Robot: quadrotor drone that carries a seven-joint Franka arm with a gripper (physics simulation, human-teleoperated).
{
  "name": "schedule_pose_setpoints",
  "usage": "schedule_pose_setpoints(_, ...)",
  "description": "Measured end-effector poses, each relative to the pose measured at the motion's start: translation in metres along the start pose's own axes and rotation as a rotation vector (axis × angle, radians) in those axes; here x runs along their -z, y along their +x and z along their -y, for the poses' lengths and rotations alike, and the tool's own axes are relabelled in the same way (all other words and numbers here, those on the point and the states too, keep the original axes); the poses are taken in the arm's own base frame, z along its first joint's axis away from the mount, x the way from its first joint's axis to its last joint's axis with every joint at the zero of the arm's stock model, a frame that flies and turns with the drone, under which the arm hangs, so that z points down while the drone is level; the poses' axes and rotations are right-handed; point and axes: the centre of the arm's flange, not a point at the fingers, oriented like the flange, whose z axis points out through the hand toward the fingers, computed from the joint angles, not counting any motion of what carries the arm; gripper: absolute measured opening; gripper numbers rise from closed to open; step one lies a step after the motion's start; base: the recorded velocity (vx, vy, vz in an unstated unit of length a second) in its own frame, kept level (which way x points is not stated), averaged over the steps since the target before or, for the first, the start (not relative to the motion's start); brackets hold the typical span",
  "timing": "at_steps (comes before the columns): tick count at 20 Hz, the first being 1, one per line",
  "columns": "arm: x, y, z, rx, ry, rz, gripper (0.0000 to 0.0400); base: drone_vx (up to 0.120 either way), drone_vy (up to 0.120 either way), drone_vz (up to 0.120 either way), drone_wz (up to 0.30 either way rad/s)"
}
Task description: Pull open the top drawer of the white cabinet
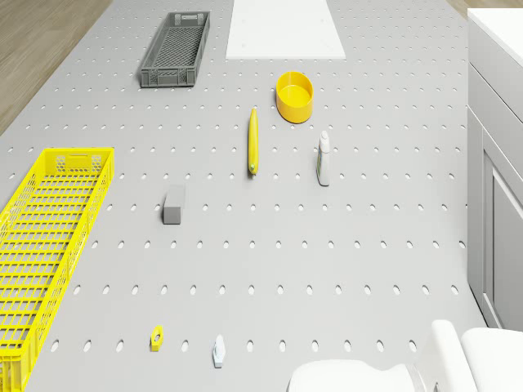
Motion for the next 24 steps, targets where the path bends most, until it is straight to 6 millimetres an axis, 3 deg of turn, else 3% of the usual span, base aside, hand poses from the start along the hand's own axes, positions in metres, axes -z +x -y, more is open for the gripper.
schedule_pose_setpoints(7, -0.017, 0.014, 0.014, 0.0, 0.0, 0.0, 0.0305, 0.0, 0.0, 0.0, 0.0)
schedule_pose_setpoints(19, -0.076, 0.02, 0.021, 0.001, 0.0, 0.001, 0.0305, 0.0, 0.0, 0.0, 0.0)
schedule_pose_setpoints(24, -0.091, 0.023, 0.019, 0.001, 0.0, 0.001, 0.0305, 0.0, 0.0, 0.0, 0.0)
